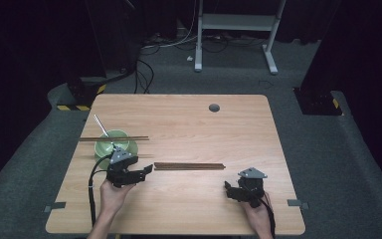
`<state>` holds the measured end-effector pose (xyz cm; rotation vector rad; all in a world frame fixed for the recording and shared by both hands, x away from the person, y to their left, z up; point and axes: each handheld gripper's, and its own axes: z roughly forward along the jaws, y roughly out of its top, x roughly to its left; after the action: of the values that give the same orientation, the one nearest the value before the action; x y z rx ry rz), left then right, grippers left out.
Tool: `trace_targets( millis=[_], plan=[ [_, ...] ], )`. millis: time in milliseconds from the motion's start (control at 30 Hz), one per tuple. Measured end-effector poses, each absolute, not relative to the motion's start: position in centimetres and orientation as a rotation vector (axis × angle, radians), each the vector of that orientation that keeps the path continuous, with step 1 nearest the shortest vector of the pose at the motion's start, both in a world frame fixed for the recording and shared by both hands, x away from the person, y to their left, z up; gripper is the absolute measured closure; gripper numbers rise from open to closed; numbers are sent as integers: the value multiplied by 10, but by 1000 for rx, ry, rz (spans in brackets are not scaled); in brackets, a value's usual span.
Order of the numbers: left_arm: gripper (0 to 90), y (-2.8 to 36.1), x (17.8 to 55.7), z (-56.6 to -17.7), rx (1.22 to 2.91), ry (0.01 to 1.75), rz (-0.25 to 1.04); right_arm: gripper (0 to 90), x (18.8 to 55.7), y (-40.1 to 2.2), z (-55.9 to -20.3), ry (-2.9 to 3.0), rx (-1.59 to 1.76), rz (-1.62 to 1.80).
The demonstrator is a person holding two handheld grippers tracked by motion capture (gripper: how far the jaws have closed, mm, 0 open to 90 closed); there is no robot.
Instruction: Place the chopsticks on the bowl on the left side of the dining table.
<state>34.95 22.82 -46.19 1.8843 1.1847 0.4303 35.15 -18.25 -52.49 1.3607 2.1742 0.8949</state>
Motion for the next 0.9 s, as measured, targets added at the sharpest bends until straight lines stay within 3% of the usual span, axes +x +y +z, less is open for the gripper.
trace_targets(
  millis=[367,900],
  plan=[
    [295,219,342,-479,1932,1198,497,165,352,-183,-525,2175,1357,895],
    [294,220,341,-503,1940,1255,498,165,352,-183,-525,2175,1358,895]
  ],
)
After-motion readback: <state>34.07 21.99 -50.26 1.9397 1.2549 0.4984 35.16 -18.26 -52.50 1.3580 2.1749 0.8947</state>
